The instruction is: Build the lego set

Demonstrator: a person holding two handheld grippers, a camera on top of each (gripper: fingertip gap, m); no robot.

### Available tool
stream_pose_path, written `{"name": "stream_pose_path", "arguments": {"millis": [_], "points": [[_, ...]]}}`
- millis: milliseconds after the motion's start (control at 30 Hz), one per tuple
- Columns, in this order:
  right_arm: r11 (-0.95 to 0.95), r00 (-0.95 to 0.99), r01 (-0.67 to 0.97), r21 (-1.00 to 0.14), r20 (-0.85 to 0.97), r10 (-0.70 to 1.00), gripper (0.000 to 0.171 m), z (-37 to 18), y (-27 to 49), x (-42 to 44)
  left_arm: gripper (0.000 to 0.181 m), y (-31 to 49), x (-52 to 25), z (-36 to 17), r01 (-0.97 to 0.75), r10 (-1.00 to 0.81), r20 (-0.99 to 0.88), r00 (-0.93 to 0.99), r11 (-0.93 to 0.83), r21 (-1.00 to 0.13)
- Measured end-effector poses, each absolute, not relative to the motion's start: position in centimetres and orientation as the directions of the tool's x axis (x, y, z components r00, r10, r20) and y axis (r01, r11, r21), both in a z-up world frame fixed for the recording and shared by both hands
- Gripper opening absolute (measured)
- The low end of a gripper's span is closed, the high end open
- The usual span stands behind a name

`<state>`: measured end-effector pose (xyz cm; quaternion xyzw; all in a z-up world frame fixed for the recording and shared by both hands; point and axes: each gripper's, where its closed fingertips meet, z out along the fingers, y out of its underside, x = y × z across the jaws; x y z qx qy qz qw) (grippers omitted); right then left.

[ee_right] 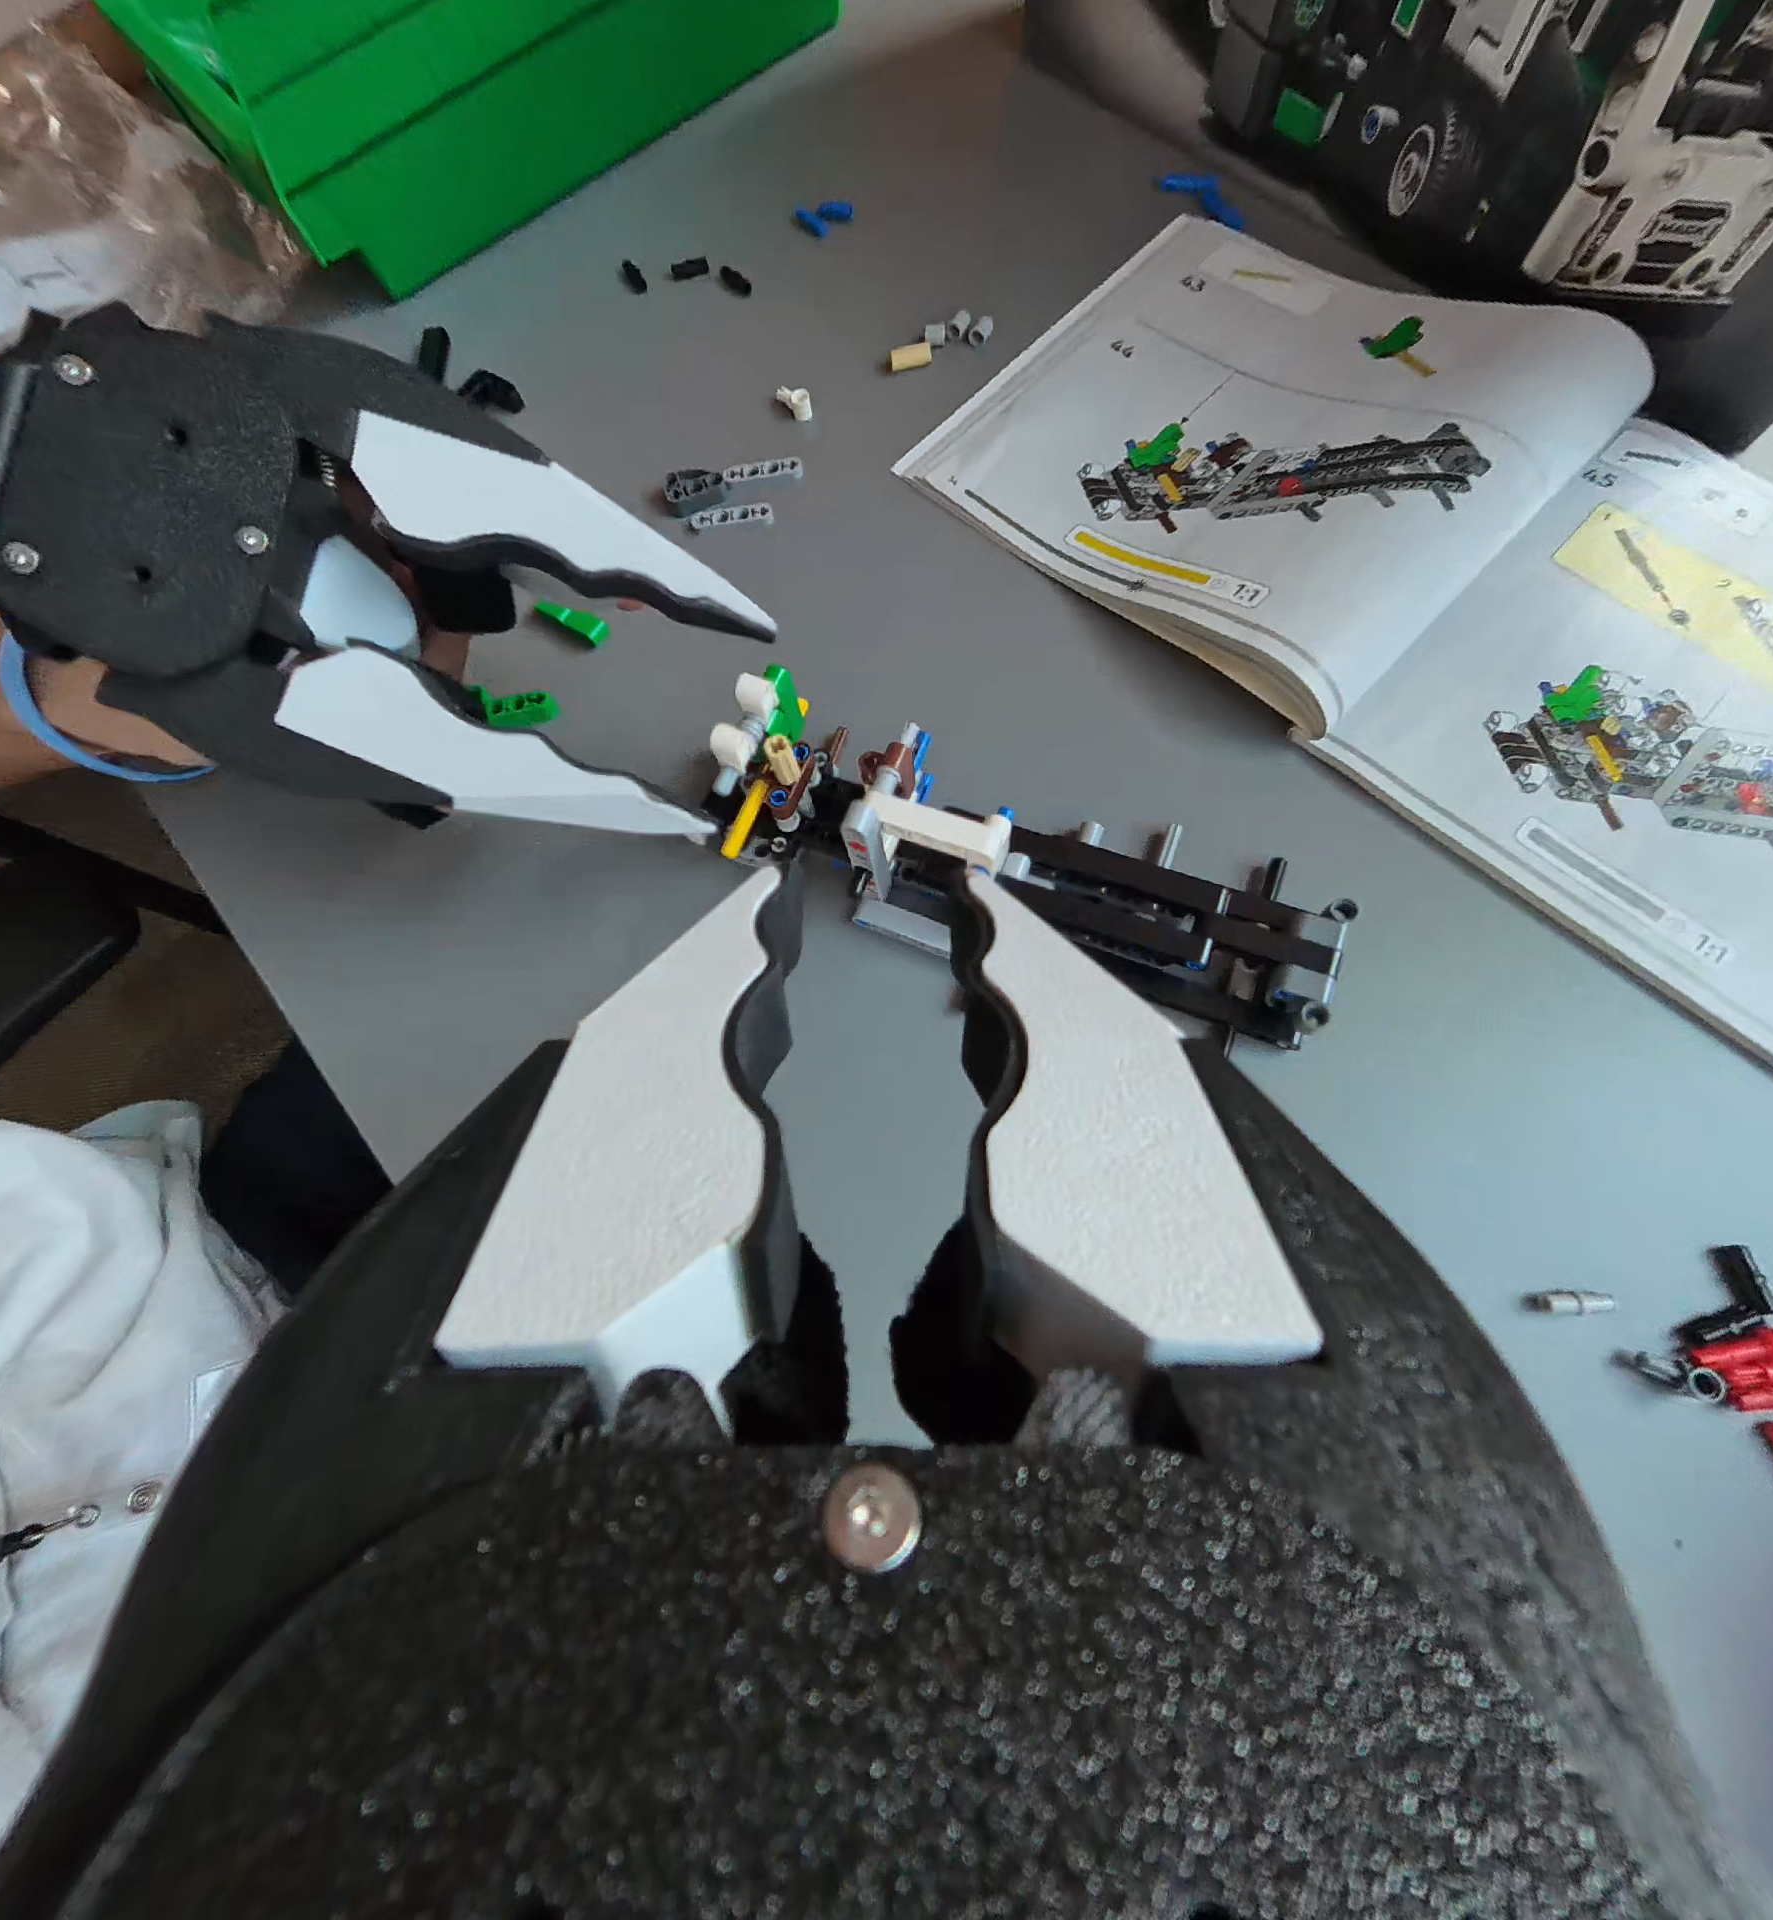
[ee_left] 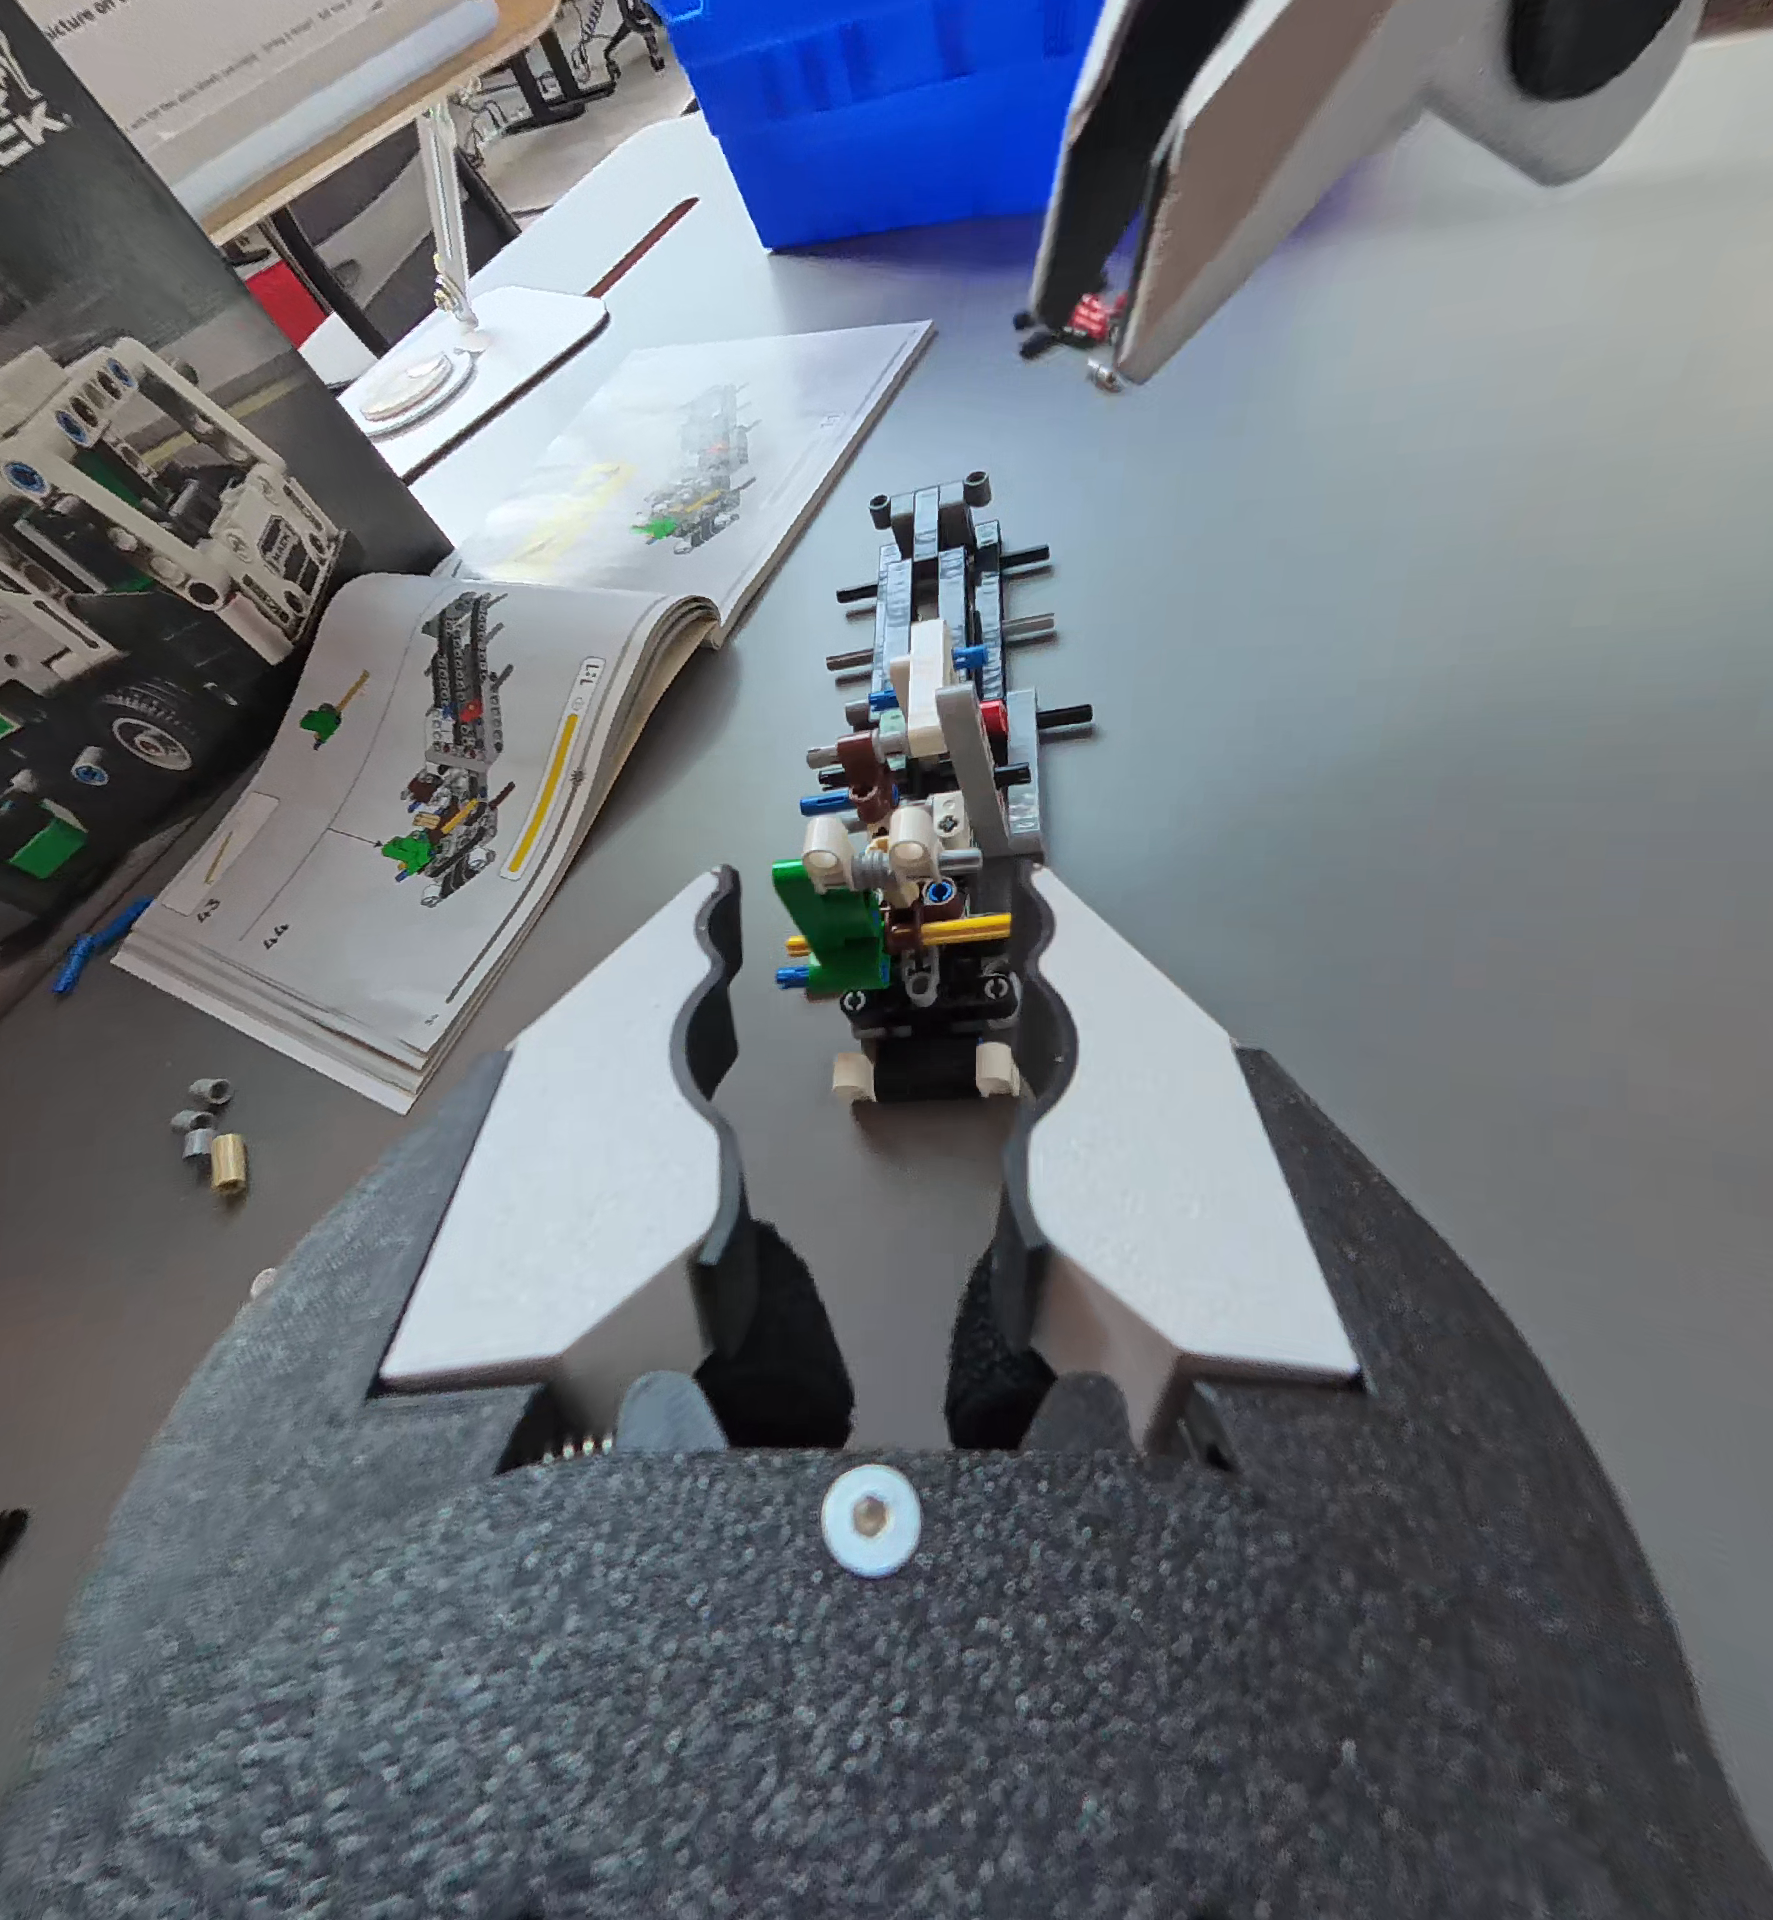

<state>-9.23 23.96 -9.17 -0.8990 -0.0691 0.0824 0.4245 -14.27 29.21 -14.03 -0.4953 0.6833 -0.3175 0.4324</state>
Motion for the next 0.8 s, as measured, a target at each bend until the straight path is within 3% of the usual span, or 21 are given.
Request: {"name": "stream_pose_path", "arguments": {"millis": [33, 233, 433, 600, 800], "points": [[-0.61, 0.973, 0.035, -0.792, -0.111, 0.201, 0.028, -9.1, 23.4, -8.9, 0.05, 29.3, -14.7, -13.6, -0.39, -0.956, -0.262, -0.132, 0.293, -0.873], [-0.433, 0.97, -0.077, -0.898, -0.168, 0.177, 0.03, -8.6, 20.6, -4.8, 0.047, 27.6, -18.2, -11.2, -0.316, -0.977, -0.047, -0.209, 0.113, -0.942], [-0.337, 0.99, -0.141, -0.931, -0.135, -0.043, 0.042, -9.7, 18.3, 1.5, 0.04, 28.4, -19.7, -11.1, -0.246, -0.996, 0.072, -0.048, -0.058, -0.968], [-0.197, 0.96, -0.234, -0.952, -0.195, -0.199, 0.037, -10.4, 16.8, 4.8, 0.038, 30.4, -19.9, -10.9, -0.209, -0.99, 0.009, 0.139, -0.038, -0.977], [-0.121, 0.967, -0.173, -0.978, -0.145, -0.209, 0.031, -10.2, 16.7, 5.4, 0.025, 30.9, -20.3, -10.3, -0.16, -0.986, 0.014, 0.168, -0.041, -0.986]]}}
